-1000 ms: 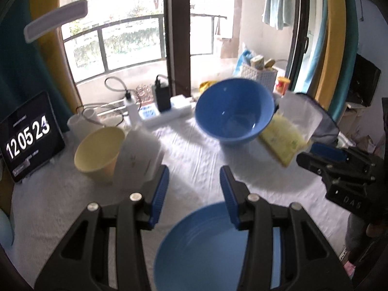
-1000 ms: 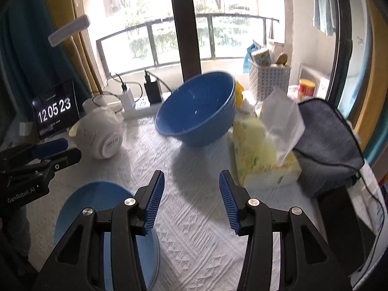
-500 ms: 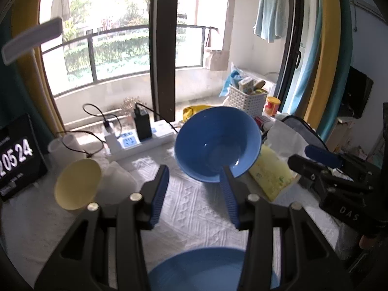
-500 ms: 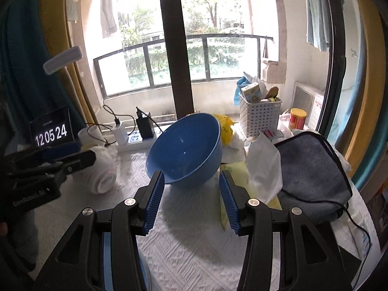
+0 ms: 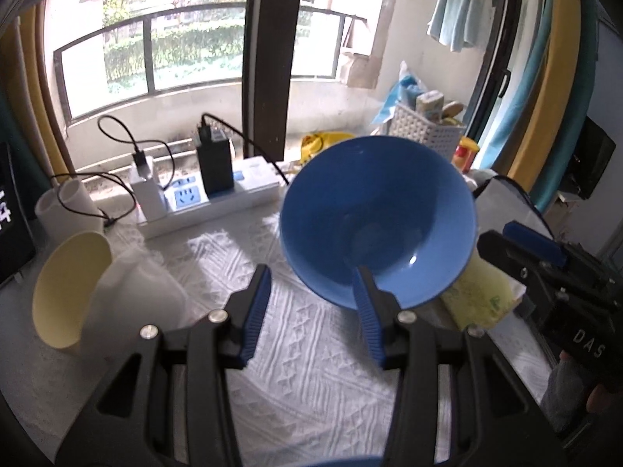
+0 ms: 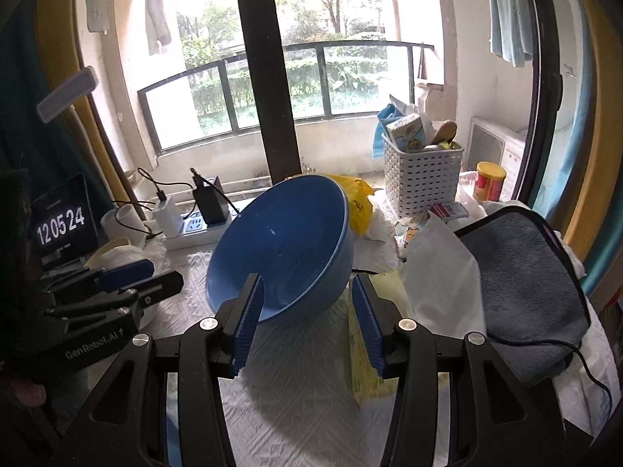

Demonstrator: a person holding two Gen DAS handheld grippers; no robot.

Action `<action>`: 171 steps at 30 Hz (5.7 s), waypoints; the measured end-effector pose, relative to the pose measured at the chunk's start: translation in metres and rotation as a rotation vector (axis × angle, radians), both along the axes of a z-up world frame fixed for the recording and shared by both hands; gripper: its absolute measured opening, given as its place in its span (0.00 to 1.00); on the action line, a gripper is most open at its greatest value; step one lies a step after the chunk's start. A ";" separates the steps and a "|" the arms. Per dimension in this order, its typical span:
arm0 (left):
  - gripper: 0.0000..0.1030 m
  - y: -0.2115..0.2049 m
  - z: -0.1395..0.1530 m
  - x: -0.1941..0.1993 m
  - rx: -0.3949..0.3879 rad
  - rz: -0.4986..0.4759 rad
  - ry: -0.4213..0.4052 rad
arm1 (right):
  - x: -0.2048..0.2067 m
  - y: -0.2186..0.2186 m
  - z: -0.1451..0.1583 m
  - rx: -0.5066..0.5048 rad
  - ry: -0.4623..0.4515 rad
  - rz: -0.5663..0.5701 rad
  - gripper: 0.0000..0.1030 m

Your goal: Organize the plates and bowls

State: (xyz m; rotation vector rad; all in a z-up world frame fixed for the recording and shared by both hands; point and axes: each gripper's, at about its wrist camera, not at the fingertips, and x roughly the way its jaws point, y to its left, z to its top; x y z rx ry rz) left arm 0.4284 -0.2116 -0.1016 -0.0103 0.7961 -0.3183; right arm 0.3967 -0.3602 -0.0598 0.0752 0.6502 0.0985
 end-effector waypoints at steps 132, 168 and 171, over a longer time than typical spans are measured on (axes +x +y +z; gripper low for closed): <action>0.38 0.257 0.006 -0.213 -0.073 0.326 -0.102 | -0.119 0.261 -0.014 -0.050 0.061 0.327 0.23; 0.38 0.292 -0.042 -0.240 -0.086 0.400 0.044 | -0.128 0.303 -0.061 -0.059 0.241 0.411 0.24; 0.39 0.290 -0.041 -0.239 -0.080 0.398 0.040 | -0.126 0.300 -0.062 -0.053 0.242 0.409 0.24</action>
